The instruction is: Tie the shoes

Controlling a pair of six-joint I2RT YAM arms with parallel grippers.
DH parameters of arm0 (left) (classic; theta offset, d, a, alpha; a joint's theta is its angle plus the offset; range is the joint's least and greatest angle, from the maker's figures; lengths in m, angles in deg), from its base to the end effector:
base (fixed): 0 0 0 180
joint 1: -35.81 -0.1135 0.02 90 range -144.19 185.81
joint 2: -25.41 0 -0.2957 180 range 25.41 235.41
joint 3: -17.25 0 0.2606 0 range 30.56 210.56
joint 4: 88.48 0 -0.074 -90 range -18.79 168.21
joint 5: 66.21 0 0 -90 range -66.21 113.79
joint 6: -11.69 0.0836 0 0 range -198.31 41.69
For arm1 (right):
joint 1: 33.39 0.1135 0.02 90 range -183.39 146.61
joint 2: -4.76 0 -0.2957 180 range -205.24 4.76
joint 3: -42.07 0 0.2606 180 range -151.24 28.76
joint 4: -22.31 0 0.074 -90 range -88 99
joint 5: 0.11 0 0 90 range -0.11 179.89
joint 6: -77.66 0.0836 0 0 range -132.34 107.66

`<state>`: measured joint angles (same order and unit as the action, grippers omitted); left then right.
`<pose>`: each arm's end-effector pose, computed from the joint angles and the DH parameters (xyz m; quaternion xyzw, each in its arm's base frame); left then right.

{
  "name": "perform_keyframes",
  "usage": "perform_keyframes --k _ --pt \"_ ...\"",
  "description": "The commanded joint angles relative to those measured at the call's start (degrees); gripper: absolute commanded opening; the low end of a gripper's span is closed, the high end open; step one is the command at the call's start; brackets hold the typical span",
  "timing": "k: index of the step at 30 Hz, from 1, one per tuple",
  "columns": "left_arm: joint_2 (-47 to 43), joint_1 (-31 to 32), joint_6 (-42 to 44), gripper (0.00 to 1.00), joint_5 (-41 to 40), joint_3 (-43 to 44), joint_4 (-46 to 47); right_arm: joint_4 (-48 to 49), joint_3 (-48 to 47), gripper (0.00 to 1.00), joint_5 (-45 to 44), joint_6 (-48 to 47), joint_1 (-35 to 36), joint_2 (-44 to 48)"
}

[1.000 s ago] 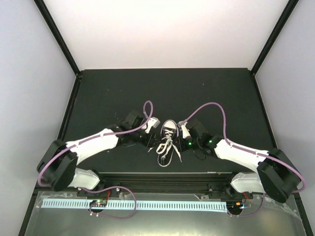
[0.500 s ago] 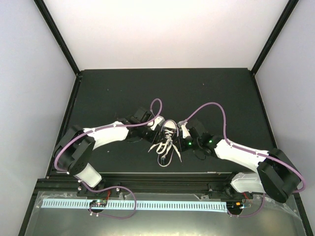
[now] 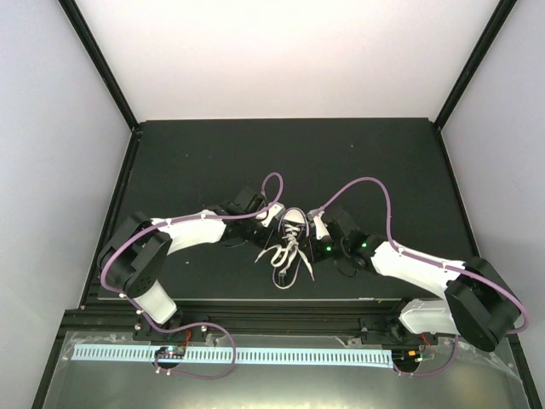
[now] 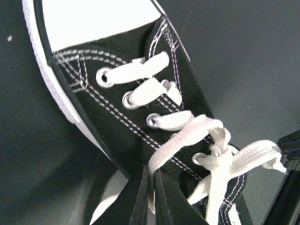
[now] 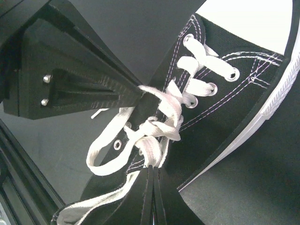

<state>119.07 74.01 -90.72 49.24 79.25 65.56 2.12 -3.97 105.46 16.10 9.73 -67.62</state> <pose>0.2456 -0.2390 0.1456 0.2689 0.8994 -0.3075 0.1555 0.1820 0.2012 0.1676 -0.1673 0.9064 0.3166 0.2241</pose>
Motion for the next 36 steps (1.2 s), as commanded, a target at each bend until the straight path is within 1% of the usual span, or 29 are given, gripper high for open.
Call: perform_keyframes --k 1,5,19,24,33,35,36 --pt "-1.89 -0.36 -0.94 0.02 -1.12 -0.74 5.36 -0.22 -2.05 0.02 -0.43 -0.53 0.30 0.85" --pt "-4.21 -0.39 -2.64 0.02 -0.02 -3.38 10.08 0.50 -3.42 0.02 -0.01 -0.93 0.30 -0.09" --pt "-6.45 -0.28 -4.05 0.02 1.46 -7.12 13.62 5.60 -5.61 0.02 2.08 -1.20 0.33 -8.27" --pt "-7.22 -0.30 -4.98 0.01 2.86 -8.52 16.62 7.08 -5.28 0.02 2.44 -0.94 0.39 -10.55" --pt "-6.64 -0.17 -4.18 0.02 9.75 -10.63 19.46 9.09 -3.92 0.02 1.22 -0.14 0.37 -11.10" --pt "-7.30 -0.24 -3.79 0.06 9.87 -11.48 19.02 9.14 -3.63 0.02 1.21 -0.04 0.33 -11.20" --pt "-7.91 -0.34 -3.63 0.11 9.42 -11.74 18.58 9.22 -3.45 0.02 1.21 -0.03 0.34 -11.18"
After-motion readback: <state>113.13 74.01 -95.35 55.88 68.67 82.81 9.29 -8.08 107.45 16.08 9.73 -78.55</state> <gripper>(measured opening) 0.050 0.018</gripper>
